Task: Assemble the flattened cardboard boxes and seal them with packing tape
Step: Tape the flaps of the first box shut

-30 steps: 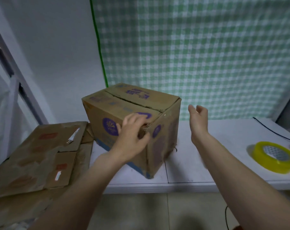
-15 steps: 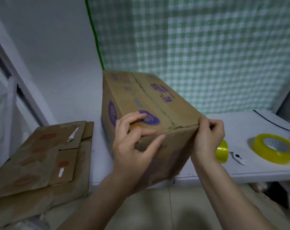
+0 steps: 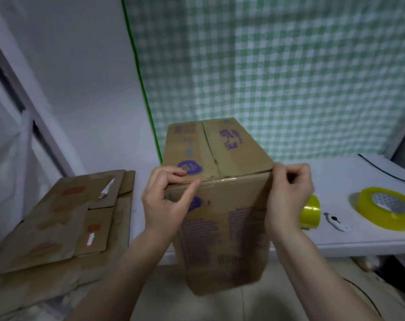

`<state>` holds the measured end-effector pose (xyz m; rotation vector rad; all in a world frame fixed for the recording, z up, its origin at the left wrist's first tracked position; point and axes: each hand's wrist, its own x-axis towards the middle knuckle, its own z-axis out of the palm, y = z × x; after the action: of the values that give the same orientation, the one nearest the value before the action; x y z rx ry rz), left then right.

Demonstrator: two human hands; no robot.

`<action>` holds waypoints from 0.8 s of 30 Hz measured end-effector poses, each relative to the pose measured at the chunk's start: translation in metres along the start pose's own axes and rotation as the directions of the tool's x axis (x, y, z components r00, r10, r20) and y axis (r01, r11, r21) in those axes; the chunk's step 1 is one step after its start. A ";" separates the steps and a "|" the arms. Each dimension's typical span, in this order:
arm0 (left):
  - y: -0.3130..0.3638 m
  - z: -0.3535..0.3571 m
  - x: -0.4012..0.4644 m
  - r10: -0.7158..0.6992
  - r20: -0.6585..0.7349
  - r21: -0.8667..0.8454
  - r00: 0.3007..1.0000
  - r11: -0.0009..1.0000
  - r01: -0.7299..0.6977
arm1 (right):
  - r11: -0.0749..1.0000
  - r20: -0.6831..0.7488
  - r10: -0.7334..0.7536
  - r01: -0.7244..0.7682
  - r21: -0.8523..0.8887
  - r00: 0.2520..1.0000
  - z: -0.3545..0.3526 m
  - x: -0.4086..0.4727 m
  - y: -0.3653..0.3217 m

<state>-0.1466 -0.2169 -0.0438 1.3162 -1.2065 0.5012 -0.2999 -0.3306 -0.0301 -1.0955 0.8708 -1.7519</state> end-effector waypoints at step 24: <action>0.076 0.066 -0.036 0.303 0.420 0.442 0.855 0.755 -0.485 | 0.925 -0.025 0.137 -0.137 -0.355 0.990 -0.116 0.056 0.061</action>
<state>-0.2493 -0.2452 -0.0524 1.6598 -1.7274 1.0248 -0.4010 -0.3920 -0.1085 -1.2318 1.2706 -1.5121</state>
